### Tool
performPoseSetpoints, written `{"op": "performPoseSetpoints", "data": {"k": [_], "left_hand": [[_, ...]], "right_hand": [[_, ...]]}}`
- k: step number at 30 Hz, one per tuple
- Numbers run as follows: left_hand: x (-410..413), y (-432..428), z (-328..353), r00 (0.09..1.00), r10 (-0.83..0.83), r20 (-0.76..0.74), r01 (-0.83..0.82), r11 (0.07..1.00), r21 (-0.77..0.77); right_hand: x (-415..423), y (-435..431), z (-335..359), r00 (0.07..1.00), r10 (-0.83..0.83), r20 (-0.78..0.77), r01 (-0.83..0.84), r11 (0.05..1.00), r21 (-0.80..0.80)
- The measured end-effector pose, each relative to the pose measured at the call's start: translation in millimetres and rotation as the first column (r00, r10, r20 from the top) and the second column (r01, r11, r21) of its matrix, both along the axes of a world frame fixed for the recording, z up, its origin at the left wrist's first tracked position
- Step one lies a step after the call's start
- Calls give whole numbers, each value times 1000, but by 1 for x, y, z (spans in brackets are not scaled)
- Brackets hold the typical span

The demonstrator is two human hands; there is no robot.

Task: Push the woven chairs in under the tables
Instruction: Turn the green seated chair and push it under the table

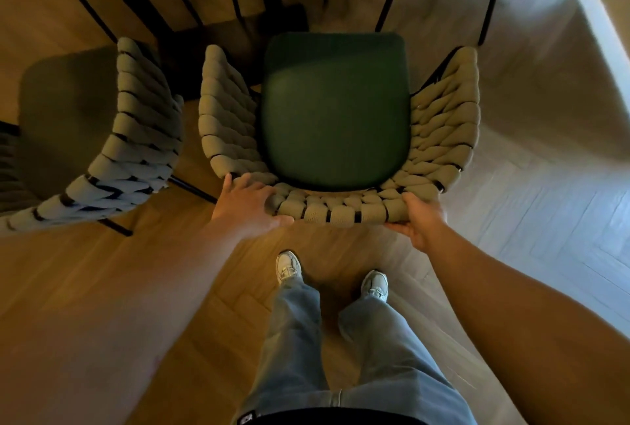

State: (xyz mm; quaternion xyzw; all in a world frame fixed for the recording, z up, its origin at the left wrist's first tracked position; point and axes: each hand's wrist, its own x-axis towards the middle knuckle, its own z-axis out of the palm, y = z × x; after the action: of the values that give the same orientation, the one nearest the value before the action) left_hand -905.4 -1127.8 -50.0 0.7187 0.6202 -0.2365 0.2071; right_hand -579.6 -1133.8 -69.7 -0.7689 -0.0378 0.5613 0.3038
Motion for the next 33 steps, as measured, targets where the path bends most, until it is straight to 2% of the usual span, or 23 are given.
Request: {"op": "performPoseSetpoints", "data": {"k": [2, 3, 4, 5, 6, 7, 8, 9, 10, 11, 12, 16, 23, 26, 30, 33], "left_hand": [[-1, -7, 2, 986, 94, 138, -103, 993, 59], [0, -13, 3, 936, 204, 286, -246, 962, 119], [2, -19, 3, 824, 334, 458, -453, 874, 177], [5, -25, 2, 665, 447, 598, -667, 716, 206], [8, -29, 0, 493, 539, 683, -832, 520, 191], [11, -31, -2, 287, 616, 733, -942, 321, 99], [15, -31, -6, 26, 666, 745, -988, 129, -81], [19, -29, -9, -251, 686, 683, -949, -34, -314], [24, -25, -12, -472, 677, 564, -838, -148, -524], [28, -20, -14, -604, 659, 447, -718, -208, -664], [32, -16, -15, -648, 660, 379, -646, -214, -733], [36, -4, -24, -601, 717, 354, -650, -180, -738], [36, -12, -26, -610, 710, 353, -643, -182, -744], [35, -29, -29, -640, 684, 350, -627, -202, -753], [32, -48, -31, -686, 653, 320, -602, -262, -754], [33, -56, -32, -704, 621, 345, -601, -263, -755]], "right_hand": [[-6, -7, 0, 998, 9, 62, -8, 1000, -10], [-9, -11, 0, 998, -18, 68, 18, 1000, -6], [-14, -15, 0, 997, -58, 49, 58, 998, -1], [-18, -18, 1, 995, -95, 13, 94, 996, 4], [-23, -21, 1, 992, -121, -37, 121, 993, 3], [-28, -22, 1, 985, -139, -100, 139, 990, -2], [-32, -23, -1, 975, -147, -164, 148, 989, -6], [-35, -23, -2, 964, -159, -213, 161, 987, -8], [-37, -22, -3, 954, -173, -246, 176, 984, -9], [-38, -21, -4, 946, -184, -268, 189, 982, -6], [-39, -20, -5, 939, -192, -285, 200, 980, -4], [-38, -19, -8, 933, -202, -296, 211, 977, -2], [-43, -21, -9, 978, -160, -134, 168, 984, 51], [-42, -27, -13, 988, -121, -91, 127, 990, 57], [-42, -31, -13, 993, -22, -114, 31, 997, 76], [-39, -24, -12, 983, 59, -175, -38, 992, 122]]}}
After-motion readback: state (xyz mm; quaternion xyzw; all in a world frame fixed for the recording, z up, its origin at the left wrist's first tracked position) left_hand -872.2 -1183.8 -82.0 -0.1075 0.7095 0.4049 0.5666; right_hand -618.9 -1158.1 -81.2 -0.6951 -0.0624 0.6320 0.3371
